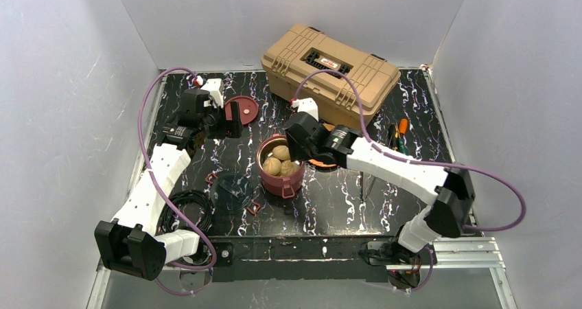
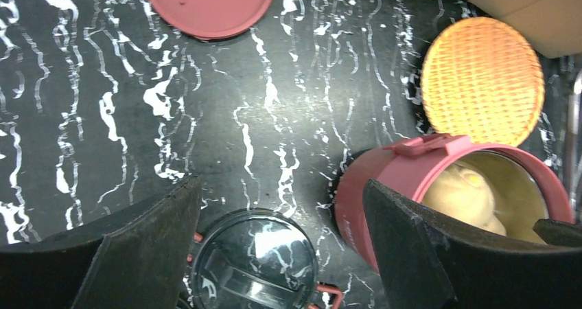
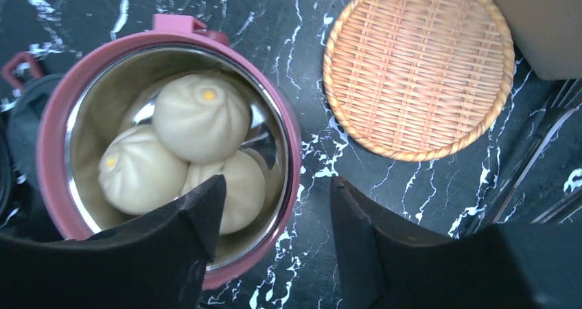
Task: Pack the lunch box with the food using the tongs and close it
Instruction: Place the packing box into the packing box.
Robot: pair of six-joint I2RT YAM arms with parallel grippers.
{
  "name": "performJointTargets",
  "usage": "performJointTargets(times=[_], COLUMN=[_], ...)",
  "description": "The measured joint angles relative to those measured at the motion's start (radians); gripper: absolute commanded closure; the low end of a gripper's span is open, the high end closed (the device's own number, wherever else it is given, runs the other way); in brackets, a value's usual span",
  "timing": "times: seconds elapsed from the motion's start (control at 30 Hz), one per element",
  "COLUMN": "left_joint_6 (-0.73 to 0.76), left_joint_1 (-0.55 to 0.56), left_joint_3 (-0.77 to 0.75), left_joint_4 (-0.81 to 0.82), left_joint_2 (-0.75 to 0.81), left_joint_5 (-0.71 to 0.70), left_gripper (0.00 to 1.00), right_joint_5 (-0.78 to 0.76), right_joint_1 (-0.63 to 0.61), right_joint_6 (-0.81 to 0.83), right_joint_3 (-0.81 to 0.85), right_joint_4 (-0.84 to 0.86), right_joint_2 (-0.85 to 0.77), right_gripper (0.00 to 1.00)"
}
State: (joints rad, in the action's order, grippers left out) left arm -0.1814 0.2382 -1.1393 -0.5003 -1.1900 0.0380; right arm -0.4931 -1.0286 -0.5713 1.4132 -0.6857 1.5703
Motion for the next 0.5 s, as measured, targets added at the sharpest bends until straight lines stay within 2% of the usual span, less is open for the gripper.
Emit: performJointTargets(times=[0.17,0.33,0.5], left_joint_6=[-0.026,-0.048,-0.058], left_joint_1=[0.000,0.000,0.000], left_joint_3=[0.000,0.002,0.002], left_joint_4=[0.022,0.051,0.059], left_joint_2=[0.000,-0.001,-0.026], left_joint_5=[0.107,0.194,0.238], left_gripper=[0.14,0.14,0.14], right_joint_5=[0.063,0.175,0.352], right_joint_1=[0.000,-0.001,-0.001], right_joint_6=[0.036,0.054,0.045], right_joint_3=[-0.098,-0.288,-0.513], right_joint_4=[0.071,0.148,0.264], right_joint_2=[-0.169,-0.362,-0.505], right_gripper=[0.22,0.13,0.13])
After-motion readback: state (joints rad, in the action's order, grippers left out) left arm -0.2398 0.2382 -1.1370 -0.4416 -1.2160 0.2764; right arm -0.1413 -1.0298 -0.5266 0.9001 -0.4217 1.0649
